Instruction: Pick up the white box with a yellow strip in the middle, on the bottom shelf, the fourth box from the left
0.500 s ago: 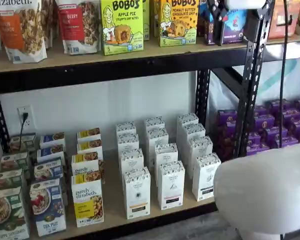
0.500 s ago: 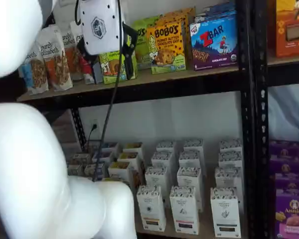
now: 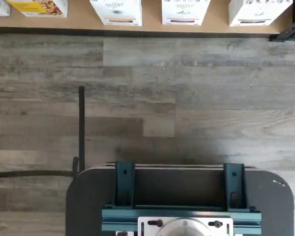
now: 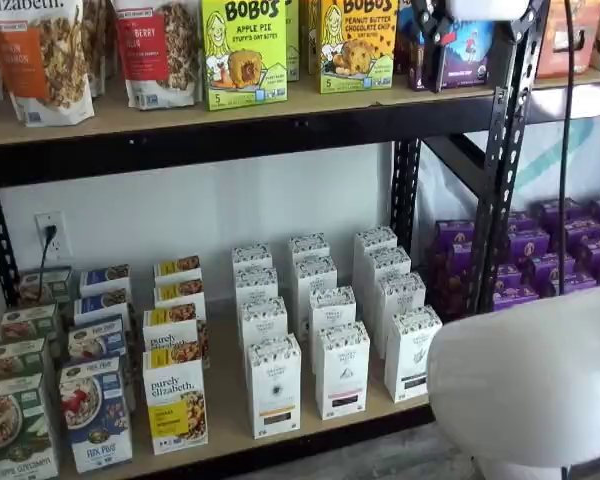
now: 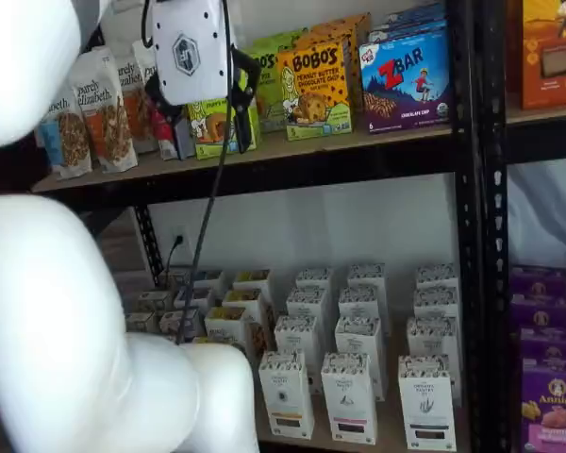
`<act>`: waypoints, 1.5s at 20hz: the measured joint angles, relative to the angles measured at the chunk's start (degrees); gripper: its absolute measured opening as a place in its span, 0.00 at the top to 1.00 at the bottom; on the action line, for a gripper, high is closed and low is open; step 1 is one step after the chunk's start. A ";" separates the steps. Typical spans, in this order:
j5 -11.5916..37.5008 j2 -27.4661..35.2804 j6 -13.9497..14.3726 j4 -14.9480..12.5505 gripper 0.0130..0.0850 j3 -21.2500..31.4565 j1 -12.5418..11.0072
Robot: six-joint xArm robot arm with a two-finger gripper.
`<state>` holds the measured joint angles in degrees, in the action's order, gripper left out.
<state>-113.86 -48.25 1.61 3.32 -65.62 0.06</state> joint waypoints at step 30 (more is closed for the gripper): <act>15.17 -0.43 4.22 -2.20 0.00 12.26 5.14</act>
<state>-98.68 -48.68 5.83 1.12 -53.36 5.20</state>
